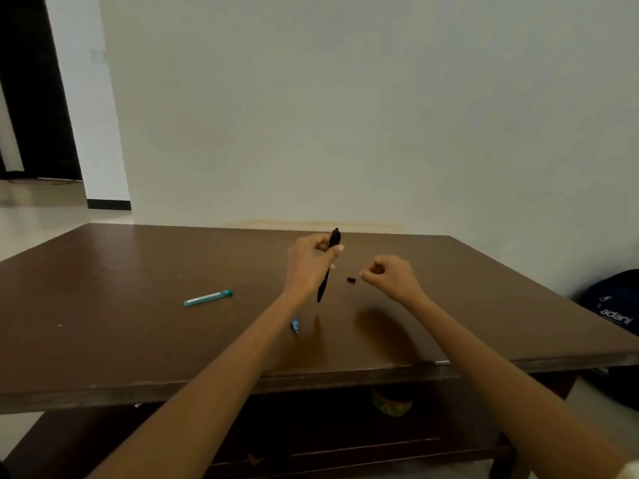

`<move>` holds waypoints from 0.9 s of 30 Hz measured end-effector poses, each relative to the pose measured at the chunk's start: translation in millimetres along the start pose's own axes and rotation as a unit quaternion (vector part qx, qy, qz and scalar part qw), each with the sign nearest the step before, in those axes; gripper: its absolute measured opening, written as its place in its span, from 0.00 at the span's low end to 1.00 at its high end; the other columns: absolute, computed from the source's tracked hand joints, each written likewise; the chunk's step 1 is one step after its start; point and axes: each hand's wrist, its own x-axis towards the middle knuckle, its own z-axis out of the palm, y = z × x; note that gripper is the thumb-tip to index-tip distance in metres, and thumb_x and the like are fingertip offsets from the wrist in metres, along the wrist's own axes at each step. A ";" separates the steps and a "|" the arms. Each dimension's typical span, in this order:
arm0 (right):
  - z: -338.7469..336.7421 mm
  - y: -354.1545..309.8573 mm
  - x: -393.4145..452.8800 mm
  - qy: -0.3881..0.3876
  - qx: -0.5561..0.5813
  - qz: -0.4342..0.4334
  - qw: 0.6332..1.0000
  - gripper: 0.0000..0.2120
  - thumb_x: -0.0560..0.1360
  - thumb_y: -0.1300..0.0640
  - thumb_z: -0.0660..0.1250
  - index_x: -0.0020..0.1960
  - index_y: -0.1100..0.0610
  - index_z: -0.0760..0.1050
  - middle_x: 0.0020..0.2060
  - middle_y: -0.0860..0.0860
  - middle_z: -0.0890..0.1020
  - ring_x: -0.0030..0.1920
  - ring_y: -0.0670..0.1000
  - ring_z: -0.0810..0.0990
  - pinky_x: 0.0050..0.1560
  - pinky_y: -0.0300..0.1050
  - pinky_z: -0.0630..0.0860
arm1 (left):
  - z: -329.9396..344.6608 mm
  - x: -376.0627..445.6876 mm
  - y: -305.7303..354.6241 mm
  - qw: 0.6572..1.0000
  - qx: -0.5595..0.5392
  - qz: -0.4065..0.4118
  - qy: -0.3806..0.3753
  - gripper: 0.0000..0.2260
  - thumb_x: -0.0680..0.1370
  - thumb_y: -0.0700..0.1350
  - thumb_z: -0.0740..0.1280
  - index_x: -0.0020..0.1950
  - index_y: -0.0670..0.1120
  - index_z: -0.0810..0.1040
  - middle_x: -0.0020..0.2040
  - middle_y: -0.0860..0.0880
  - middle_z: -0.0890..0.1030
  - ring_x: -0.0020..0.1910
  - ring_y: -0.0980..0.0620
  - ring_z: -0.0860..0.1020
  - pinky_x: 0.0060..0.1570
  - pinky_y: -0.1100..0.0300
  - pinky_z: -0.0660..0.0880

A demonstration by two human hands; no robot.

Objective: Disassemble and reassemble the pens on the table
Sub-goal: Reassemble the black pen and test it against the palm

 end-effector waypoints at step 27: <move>-43.3 -122.9 -38.6 -0.058 0.389 -0.085 0.915 0.08 0.75 0.61 0.67 0.54 0.57 0.78 0.41 0.52 0.83 0.45 0.47 0.84 0.47 0.35 0.78 | -57.7 -33.6 19.6 0.988 0.135 0.073 0.025 0.10 0.75 0.55 0.66 0.55 0.56 0.80 0.48 0.57 0.82 0.38 0.59 0.79 0.38 0.62 0.73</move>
